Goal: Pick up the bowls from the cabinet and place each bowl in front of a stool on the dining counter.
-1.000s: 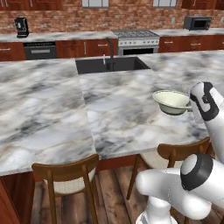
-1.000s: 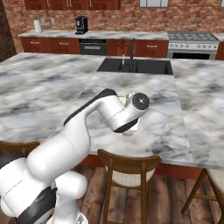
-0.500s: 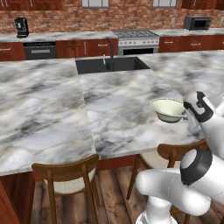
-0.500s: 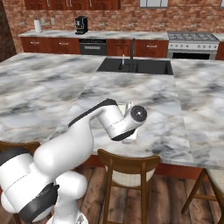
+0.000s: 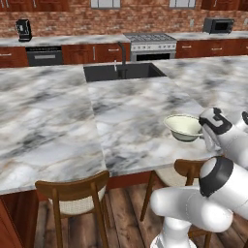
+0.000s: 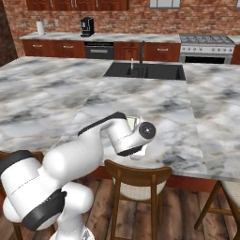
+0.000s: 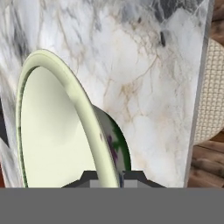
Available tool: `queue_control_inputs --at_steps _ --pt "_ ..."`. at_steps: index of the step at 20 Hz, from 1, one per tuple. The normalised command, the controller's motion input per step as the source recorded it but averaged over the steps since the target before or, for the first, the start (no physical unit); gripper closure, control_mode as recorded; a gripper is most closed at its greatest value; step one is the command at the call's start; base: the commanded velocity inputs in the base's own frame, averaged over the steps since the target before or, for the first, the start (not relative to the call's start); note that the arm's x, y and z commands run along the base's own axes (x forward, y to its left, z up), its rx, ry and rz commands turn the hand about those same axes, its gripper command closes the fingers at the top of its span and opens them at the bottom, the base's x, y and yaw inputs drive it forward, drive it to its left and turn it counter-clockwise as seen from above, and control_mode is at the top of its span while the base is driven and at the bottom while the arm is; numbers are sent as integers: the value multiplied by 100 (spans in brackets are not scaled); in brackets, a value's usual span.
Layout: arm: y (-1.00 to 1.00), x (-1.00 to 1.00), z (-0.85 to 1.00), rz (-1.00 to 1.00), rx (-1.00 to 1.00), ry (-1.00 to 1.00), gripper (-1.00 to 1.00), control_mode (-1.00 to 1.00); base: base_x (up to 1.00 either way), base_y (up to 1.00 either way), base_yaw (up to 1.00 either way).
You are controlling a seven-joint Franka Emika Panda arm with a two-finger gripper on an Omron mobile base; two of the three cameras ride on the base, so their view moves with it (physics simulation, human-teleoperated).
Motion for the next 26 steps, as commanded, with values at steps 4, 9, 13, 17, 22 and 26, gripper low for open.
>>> queue_control_inputs --at_steps 4,9,13,17,22,26 --pt "0 7 -31 0 0 0 100 -100 0 0 0" --pt "0 16 -18 0 0 -1 100 -100 0 0 0" --pt "0 14 -14 0 0 -3 100 -100 0 0 0" --pt "-3 9 -17 0 0 -3 100 -100 0 0 0" --pt "-3 7 -15 0 -1 -2 100 -100 0 0 0" --pt "0 9 -15 0 -1 -2 100 -100 0 0 0"
